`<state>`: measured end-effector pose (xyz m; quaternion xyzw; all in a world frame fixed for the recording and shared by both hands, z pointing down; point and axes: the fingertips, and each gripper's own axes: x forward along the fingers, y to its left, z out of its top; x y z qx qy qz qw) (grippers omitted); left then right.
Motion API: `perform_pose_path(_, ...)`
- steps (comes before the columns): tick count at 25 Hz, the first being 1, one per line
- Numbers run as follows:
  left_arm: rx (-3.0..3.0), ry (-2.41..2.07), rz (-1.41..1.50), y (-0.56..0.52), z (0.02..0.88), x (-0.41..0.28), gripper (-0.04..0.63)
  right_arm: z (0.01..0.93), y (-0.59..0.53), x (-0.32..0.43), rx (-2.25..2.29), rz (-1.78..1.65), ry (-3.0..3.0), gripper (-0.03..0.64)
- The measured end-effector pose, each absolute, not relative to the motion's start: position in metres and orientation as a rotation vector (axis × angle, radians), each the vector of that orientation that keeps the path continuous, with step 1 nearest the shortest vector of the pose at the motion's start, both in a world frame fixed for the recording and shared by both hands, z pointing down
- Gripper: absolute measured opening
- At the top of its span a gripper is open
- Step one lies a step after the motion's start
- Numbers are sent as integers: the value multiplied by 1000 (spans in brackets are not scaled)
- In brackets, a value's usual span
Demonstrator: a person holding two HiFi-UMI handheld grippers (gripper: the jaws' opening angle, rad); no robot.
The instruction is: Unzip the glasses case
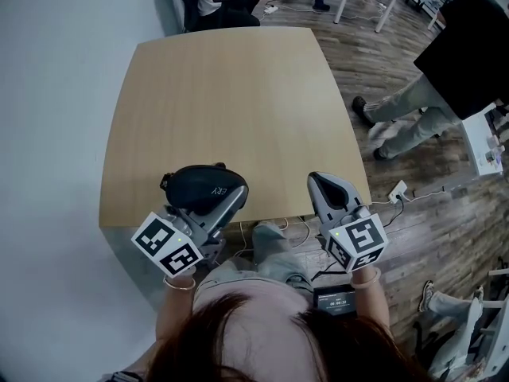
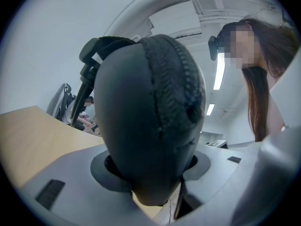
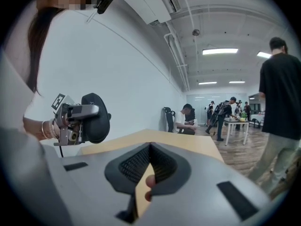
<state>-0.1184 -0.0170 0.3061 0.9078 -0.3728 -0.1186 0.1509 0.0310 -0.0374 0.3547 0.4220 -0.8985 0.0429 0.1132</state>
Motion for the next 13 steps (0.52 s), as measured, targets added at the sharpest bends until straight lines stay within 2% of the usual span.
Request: perform_pose_path(13, 2585, -1049, -374, 6, 301, -123, 235, 346, -11, 24, 1285, 80, -2622, 15)
